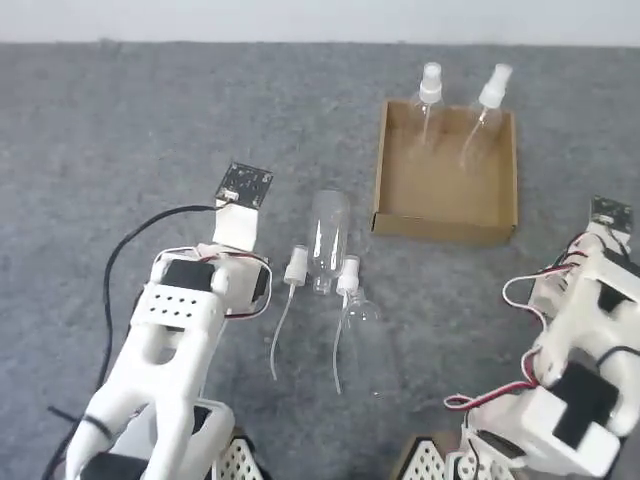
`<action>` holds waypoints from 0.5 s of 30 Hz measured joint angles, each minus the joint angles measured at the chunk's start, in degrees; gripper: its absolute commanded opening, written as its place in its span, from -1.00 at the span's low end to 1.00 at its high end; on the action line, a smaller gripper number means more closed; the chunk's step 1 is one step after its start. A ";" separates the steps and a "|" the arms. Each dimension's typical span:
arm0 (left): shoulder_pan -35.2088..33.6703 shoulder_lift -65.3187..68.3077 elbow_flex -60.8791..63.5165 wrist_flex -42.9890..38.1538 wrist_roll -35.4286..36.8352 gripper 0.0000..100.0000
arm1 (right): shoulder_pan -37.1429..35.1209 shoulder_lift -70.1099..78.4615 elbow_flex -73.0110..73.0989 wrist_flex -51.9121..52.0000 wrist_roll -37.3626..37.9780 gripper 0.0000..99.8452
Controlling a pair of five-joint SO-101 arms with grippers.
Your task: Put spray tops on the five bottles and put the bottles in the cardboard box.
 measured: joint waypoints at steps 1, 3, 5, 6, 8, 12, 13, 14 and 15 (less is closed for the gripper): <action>0.00 0.00 0.00 0.00 0.00 -0.97 | 0.09 0.00 -0.09 -0.53 0.00 -0.84; 0.00 0.00 0.00 0.00 0.00 -0.97 | 0.18 0.00 -0.09 -1.32 2.81 -0.90; 0.00 0.00 0.00 0.00 0.00 -0.97 | 0.18 0.00 -0.09 -1.41 9.76 -0.92; 0.00 0.00 0.00 0.00 0.00 -0.97 | 0.18 0.00 -0.09 -1.41 14.15 -0.92; 0.00 0.00 0.00 0.00 0.00 -0.97 | 0.18 -0.09 -0.09 -1.14 23.21 -0.92; 0.00 0.00 0.00 0.00 0.00 -0.97 | 0.18 -0.09 -0.09 2.02 38.86 -0.92; 0.00 0.00 0.00 -0.26 0.00 -0.97 | 0.09 -0.18 -0.09 2.81 41.76 -0.92; 0.00 0.00 0.18 -0.88 0.00 -0.97 | 0.09 -0.26 -0.09 3.43 43.25 -0.92; 0.00 -0.09 0.79 -1.49 0.00 -0.97 | 0.09 -0.26 -0.09 3.69 43.78 -0.92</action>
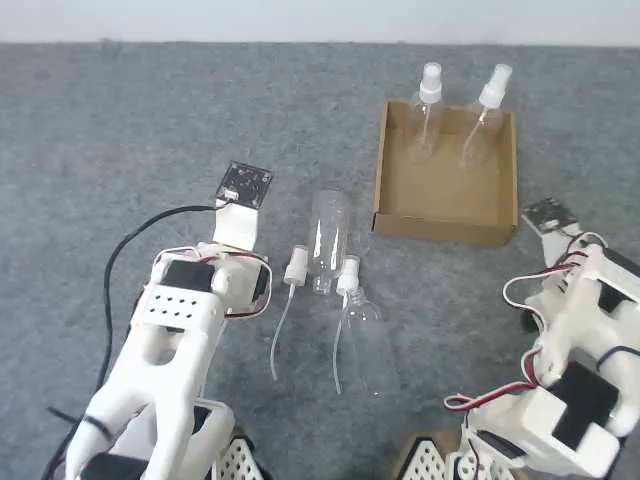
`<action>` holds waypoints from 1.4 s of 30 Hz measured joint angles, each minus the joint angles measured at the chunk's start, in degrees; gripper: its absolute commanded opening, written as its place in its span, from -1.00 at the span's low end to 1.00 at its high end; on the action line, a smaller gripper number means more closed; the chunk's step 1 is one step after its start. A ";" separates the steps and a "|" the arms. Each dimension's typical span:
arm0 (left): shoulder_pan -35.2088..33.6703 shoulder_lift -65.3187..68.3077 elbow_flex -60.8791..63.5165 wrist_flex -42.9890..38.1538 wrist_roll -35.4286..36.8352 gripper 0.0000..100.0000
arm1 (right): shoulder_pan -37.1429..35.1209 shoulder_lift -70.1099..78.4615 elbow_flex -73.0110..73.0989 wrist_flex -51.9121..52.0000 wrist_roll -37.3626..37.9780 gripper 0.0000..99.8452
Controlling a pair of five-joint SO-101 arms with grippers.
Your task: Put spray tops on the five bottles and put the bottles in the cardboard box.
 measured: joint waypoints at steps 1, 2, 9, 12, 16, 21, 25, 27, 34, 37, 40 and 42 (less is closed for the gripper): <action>0.00 0.00 0.44 -0.53 0.00 -0.97 | 0.00 0.00 0.00 0.18 -0.09 -0.92; 0.00 -0.09 0.88 -0.97 -0.35 -0.97 | 0.00 0.00 0.00 0.26 -0.09 -0.92; 0.00 3.60 1.14 -3.69 -2.29 -0.91 | 0.00 0.00 0.00 0.62 -1.41 -0.91; 0.00 9.14 0.35 -4.75 -3.34 -0.79 | 0.00 0.00 0.00 0.97 -1.49 -0.91; 0.00 16.44 -3.08 -4.75 -4.31 -0.78 | 0.00 0.00 0.00 0.97 -1.58 -0.91; 0.00 21.27 -6.68 -4.75 -4.31 -0.75 | 0.00 0.00 0.00 0.97 -1.58 -0.91; 0.00 21.45 -9.58 -2.90 -4.48 -0.74 | 0.00 0.00 0.00 0.97 -1.58 -0.91; 0.00 21.45 -11.25 -0.53 -4.48 -0.74 | 0.00 0.00 0.00 0.97 -1.58 -0.91; 0.00 21.54 -12.48 3.60 -4.48 -0.76 | 0.00 0.00 0.00 0.97 -1.58 -0.91; 0.00 21.54 -11.34 2.73 -5.10 -0.77 | 0.00 0.00 0.00 0.97 -1.58 -0.91; 0.00 21.54 -9.41 0.62 -5.54 -0.77 | 0.00 0.00 0.00 0.97 -1.58 -0.91; 0.00 21.54 -8.70 0.00 -5.54 -0.77 | 0.00 0.00 0.00 0.97 -1.58 -0.85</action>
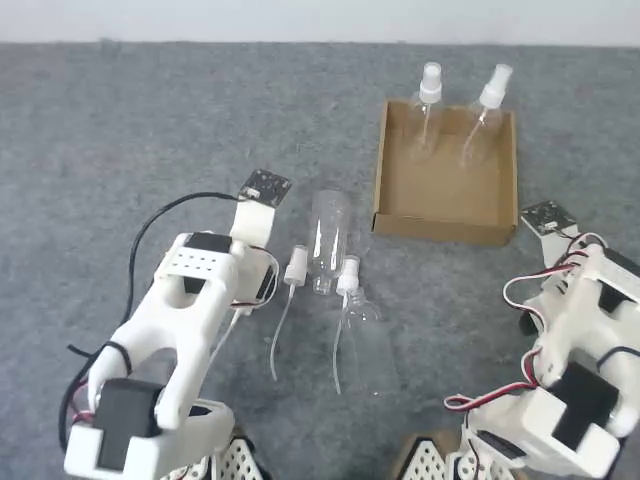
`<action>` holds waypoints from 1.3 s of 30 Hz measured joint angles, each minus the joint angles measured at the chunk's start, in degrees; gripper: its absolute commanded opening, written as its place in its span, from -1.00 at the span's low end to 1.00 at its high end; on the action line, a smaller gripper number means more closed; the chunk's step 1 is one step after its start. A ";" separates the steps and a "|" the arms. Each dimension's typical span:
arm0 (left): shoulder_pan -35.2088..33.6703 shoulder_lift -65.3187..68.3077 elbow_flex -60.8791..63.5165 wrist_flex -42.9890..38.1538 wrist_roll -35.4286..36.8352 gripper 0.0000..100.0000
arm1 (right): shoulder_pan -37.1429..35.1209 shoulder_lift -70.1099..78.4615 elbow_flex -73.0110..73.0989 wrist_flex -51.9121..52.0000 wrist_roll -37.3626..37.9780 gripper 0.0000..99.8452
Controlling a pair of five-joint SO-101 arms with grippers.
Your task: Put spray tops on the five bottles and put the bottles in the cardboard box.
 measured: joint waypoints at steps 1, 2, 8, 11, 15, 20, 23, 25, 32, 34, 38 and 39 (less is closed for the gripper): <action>0.00 0.00 0.44 -0.18 0.00 -0.78 | 0.00 0.00 0.00 0.00 0.00 -0.81; 0.00 0.00 0.62 -0.26 0.00 -0.79 | 0.00 0.00 0.00 0.00 0.00 -0.76; 0.00 0.00 1.58 -0.44 -0.09 -0.80 | 0.00 0.00 0.00 0.00 0.00 -0.61; 0.00 0.00 1.76 -0.44 -0.09 -0.78 | 0.00 0.00 0.00 0.00 -0.18 -0.61; 0.00 0.00 1.76 -0.44 -0.09 -0.77 | 0.00 0.00 0.00 0.00 -0.18 -0.61; 0.00 0.70 1.76 -0.35 -0.09 -0.77 | 0.00 0.00 0.00 0.00 -0.26 -0.61; 0.00 3.34 0.88 0.00 -0.09 -0.79 | 0.00 0.00 0.00 0.00 -0.26 -0.61; 0.00 4.92 -0.79 1.14 -0.09 -0.86 | 0.00 0.00 0.00 0.00 -0.26 -0.61; 0.35 6.24 -2.46 1.85 0.00 -0.95 | 0.00 0.00 0.00 0.00 -0.26 -0.61; 0.35 4.57 -2.37 2.11 0.00 -0.95 | 0.00 0.00 0.00 0.00 -0.26 -0.60; 0.18 -3.78 -2.37 5.89 0.62 -0.95 | 0.00 0.00 0.00 0.18 -0.26 -0.46; 0.18 -6.51 -2.37 6.86 1.58 -0.94 | 0.00 0.00 0.00 0.62 -0.26 -0.42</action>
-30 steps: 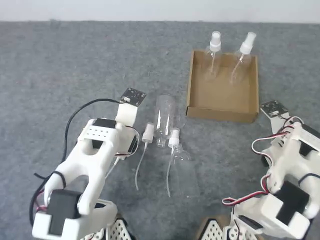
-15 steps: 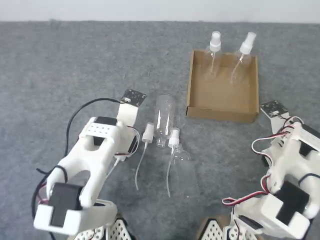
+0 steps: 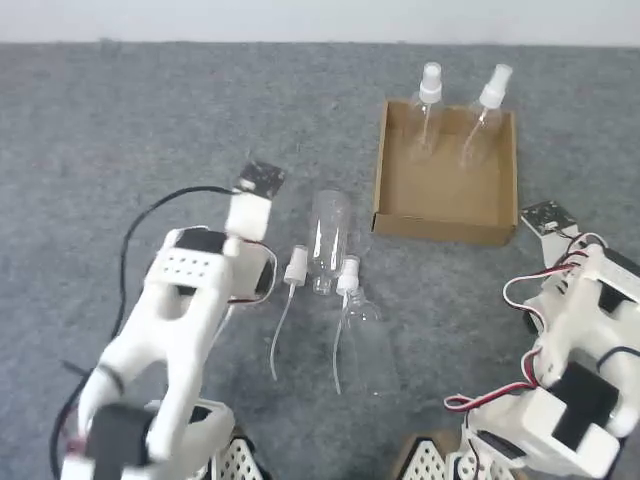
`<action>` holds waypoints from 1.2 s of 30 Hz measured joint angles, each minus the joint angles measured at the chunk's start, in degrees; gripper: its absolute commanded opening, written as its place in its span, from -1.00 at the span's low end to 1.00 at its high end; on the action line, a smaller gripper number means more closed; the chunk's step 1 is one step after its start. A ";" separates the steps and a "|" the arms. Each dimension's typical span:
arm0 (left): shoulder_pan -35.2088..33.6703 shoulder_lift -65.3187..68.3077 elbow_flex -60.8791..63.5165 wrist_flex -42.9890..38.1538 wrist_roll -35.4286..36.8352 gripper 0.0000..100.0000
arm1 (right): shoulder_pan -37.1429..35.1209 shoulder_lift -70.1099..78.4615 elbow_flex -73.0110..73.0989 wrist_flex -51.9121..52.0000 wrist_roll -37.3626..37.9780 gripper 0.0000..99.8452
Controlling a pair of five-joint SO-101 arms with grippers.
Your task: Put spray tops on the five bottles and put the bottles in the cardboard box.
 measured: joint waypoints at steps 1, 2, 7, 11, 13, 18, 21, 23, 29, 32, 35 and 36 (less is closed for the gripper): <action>0.00 -2.73 0.00 0.70 0.62 -0.94 | 0.00 0.00 0.00 0.70 0.00 -0.40; 0.00 -5.45 0.00 1.23 1.05 -0.94 | 0.00 0.00 0.00 1.23 0.00 -0.40; -0.09 -14.51 1.32 1.76 3.43 -0.94 | 0.00 0.00 -0.70 2.55 0.00 -0.49; -0.09 -15.21 2.73 1.05 3.78 -0.94 | 0.00 0.00 -3.60 4.22 -2.11 -0.54; -0.09 -15.30 2.90 0.44 3.96 -0.94 | -0.18 0.00 -4.22 4.92 -2.81 -0.60; -0.09 -15.30 3.34 0.18 3.96 -0.94 | -1.76 0.00 -4.22 5.63 -3.34 -0.80; -0.09 -15.30 3.34 0.18 3.96 -0.94 | -1.76 0.00 -4.22 5.63 -3.34 -0.90; -0.09 -15.30 3.34 0.18 3.96 -0.94 | -1.76 0.00 -4.22 5.63 -3.34 -0.93; -0.09 -15.30 2.99 0.18 4.13 -0.94 | -2.02 -5.63 -5.36 5.98 -7.12 -0.95; -1.49 -15.30 0.53 0.70 4.13 -0.95 | -3.87 -12.92 -5.80 6.15 -11.60 -0.95; -3.43 -15.30 -4.22 3.87 4.13 -0.95 | -8.53 -21.89 -5.80 7.74 -16.35 -0.95; -4.40 -15.30 -6.15 5.10 4.13 -0.95 | -10.81 -25.14 -5.80 8.53 -18.02 -0.95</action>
